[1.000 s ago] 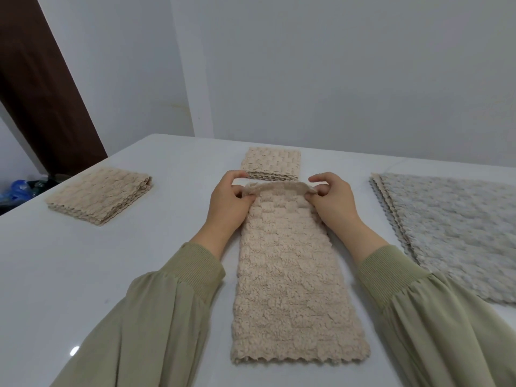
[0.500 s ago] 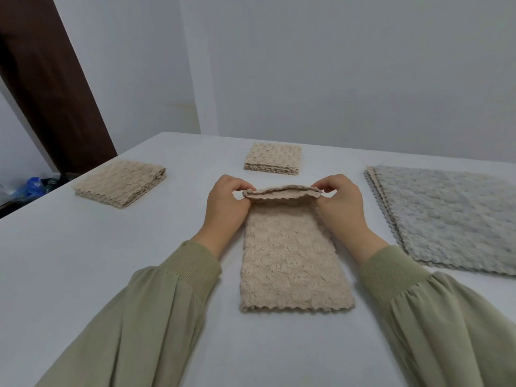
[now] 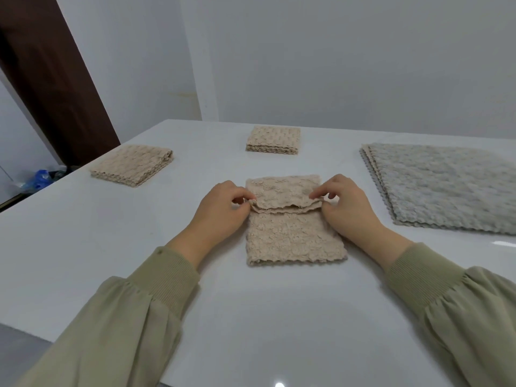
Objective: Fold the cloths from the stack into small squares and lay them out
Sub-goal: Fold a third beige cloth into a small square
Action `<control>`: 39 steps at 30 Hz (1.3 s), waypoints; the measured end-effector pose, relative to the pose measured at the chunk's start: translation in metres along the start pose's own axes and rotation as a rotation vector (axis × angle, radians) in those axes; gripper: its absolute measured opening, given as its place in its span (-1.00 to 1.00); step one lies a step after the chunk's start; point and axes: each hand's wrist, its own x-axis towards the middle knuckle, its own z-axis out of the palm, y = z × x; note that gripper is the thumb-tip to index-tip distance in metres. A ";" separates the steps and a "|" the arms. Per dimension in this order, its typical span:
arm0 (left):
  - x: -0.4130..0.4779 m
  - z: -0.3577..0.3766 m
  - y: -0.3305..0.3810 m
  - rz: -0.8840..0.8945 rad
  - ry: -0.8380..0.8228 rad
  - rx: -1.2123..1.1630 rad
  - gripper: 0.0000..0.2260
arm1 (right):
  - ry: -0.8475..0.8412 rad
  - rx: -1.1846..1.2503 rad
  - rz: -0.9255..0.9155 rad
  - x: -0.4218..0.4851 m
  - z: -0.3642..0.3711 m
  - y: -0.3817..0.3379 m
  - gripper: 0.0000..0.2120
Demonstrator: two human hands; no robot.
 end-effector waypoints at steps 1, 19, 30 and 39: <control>-0.001 0.001 0.000 0.023 0.021 0.044 -0.88 | -0.033 0.001 0.009 -0.002 -0.001 0.000 -0.71; 0.002 0.011 0.003 0.191 0.047 0.344 -0.80 | 0.158 -0.164 -0.176 -0.001 -0.001 0.008 -0.97; 0.002 0.005 0.000 0.131 0.060 0.265 -0.92 | 0.025 -0.374 -0.430 -0.003 0.000 0.009 -0.93; 0.005 -0.003 -0.009 0.290 -0.067 0.424 -0.91 | 0.008 -0.426 -0.491 -0.001 0.001 0.009 -0.94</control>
